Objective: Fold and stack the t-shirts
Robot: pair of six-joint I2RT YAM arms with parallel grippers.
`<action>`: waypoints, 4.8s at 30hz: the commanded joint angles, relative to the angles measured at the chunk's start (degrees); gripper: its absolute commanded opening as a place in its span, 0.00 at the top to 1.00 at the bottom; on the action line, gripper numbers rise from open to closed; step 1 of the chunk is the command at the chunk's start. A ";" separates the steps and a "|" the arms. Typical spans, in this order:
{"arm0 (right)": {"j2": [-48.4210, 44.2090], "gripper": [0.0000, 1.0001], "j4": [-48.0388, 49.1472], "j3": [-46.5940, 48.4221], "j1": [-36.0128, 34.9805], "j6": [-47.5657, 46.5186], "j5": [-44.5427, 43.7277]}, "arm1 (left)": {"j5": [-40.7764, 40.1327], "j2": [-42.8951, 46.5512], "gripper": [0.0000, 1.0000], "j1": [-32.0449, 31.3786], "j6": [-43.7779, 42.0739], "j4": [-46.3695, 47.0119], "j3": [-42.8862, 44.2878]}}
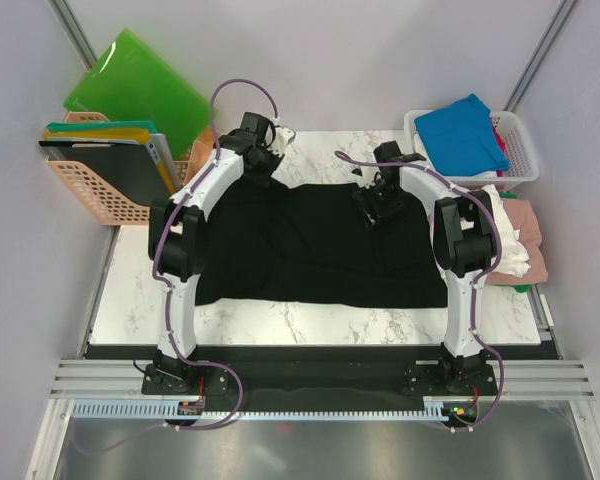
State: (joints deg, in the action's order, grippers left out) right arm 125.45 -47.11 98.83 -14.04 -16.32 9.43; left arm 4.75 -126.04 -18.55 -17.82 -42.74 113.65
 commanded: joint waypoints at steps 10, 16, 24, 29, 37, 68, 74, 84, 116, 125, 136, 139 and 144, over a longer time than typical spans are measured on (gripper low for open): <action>-6.97 0.30 -0.70 -4.43 -0.11 -2.49 -0.11 | -2.20 15.45 0.98 -1.05 2.79 -0.67 -14.58; -7.67 0.30 -0.79 -4.17 -0.02 -2.14 0.94 | -3.87 23.46 0.98 -2.54 2.71 -0.94 -22.32; -8.38 0.31 -0.96 -5.13 -0.11 -2.31 1.82 | -8.61 32.42 0.98 -4.65 1.48 -2.87 -24.70; -9.78 0.31 -0.88 -6.89 -0.11 -3.11 1.56 | -10.38 36.38 0.98 -4.83 2.09 -4.37 -29.17; -10.66 0.31 -0.70 -8.56 -0.11 -3.90 1.55 | -12.49 43.50 0.98 -4.83 1.74 -5.16 -37.61; -26.67 0.04 13.90 -24.21 -9.25 -2.76 -9.08 | -10.47 50.98 0.32 -4.48 -9.60 15.85 -55.72; -34.18 0.02 18.43 -23.15 -4.43 -3.20 -10.66 | -11.60 56.15 0.32 -4.48 -13.11 21.17 -57.91; -55.04 0.02 22.08 -34.23 9.03 -3.81 -2.84 | -10.91 73.04 0.22 3.60 -18.22 23.78 -65.14; -59.79 0.02 -1.85 -33.69 21.24 -1.53 7.97 | 30.85 69.61 0.18 17.23 -4.85 -1.74 -53.07; -62.52 0.02 0.70 -35.19 21.51 -1.61 7.45 | 27.57 67.95 0.16 17.40 -3.62 -6.02 -50.90; -41.12 0.10 8.79 -27.74 20.99 -0.38 20.01 | 24.87 60.74 0.17 17.49 -6.17 -3.59 -51.24; -32.39 0.12 8.18 -19.39 18.80 -0.56 18.79 | 24.95 59.68 0.17 17.49 -5.91 -2.96 -50.19; -20.09 0.13 7.92 -6.21 12.57 1.10 12.11 | 27.41 57.05 0.13 17.49 -2.92 -1.20 -49.57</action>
State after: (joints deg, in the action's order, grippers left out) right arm 101.19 -40.80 84.99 2.20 -16.40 23.86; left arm 30.26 -67.83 -1.34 -23.22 -46.52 61.78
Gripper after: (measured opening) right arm 0.875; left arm 0.853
